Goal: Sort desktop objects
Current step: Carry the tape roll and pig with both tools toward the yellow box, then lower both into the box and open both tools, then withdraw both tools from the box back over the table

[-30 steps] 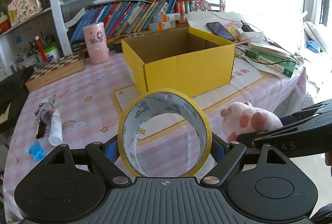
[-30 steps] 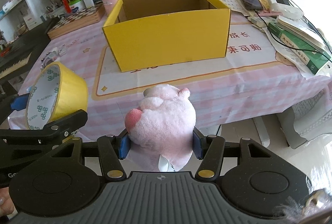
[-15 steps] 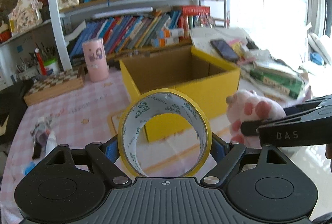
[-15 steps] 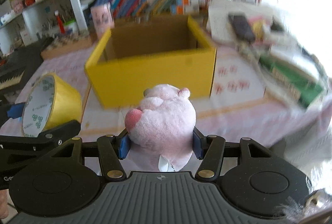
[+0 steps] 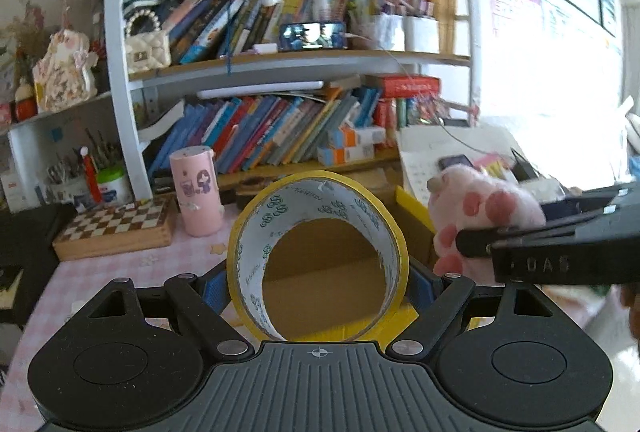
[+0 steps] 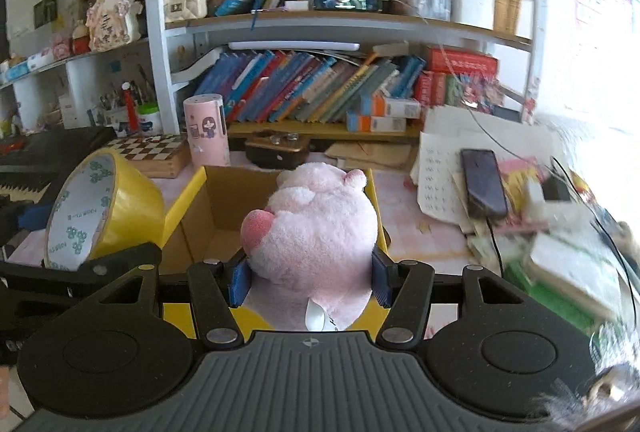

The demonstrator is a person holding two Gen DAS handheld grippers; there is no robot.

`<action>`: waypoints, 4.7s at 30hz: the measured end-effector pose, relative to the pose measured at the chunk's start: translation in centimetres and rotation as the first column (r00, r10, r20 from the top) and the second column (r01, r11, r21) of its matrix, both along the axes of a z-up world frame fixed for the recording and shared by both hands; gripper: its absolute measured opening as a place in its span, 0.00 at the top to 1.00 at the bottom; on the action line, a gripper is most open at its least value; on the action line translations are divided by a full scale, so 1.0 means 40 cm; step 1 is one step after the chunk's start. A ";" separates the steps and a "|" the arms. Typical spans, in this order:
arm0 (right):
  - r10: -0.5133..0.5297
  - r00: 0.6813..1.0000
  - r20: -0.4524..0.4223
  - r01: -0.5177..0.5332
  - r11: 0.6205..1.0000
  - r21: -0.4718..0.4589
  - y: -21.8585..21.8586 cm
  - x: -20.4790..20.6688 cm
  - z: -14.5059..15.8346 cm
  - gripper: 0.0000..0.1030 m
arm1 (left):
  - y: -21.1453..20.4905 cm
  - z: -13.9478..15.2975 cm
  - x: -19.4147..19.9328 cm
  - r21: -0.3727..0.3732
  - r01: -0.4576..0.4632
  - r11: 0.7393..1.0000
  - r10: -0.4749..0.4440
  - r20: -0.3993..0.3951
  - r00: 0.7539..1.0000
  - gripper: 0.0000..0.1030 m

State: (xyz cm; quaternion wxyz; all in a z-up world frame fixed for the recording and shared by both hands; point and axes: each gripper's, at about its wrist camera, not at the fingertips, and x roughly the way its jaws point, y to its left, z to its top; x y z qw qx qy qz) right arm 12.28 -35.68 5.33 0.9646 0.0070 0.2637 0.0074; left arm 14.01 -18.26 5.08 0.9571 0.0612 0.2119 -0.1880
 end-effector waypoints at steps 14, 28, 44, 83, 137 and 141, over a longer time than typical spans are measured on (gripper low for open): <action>0.269 0.949 -0.162 -0.292 0.946 -0.138 -0.062 0.312 -0.071 0.47 | -0.119 -0.051 0.230 0.065 -0.084 0.994 0.090 -0.103 0.991 0.17; 0.444 0.757 -0.479 -0.633 0.678 -0.373 -0.018 0.481 -0.227 0.47 | -0.186 -0.181 0.337 0.225 -0.025 0.974 0.096 -0.309 0.946 0.17; 0.468 0.729 -0.500 -0.675 0.616 -0.407 0.002 0.477 -0.249 0.36 | -0.178 -0.150 0.312 0.201 -0.095 0.975 0.136 -0.198 0.971 0.10; -0.062 0.998 0.007 0.061 0.998 0.029 -0.005 0.000 -0.054 0.35 | 0.156 -0.041 -0.046 0.064 -0.245 0.967 0.247 -0.012 0.969 0.03; 0.178 0.953 -0.244 -0.177 0.984 0.026 0.580 -0.282 -0.197 0.23 | 0.600 -0.163 -0.326 0.119 -0.321 0.939 0.338 -0.178 0.924 0.03; 0.195 0.953 -0.234 -0.197 0.980 0.016 0.603 -0.278 -0.192 0.22 | 0.618 -0.159 -0.323 0.116 -0.331 0.936 0.347 -0.170 0.922 0.03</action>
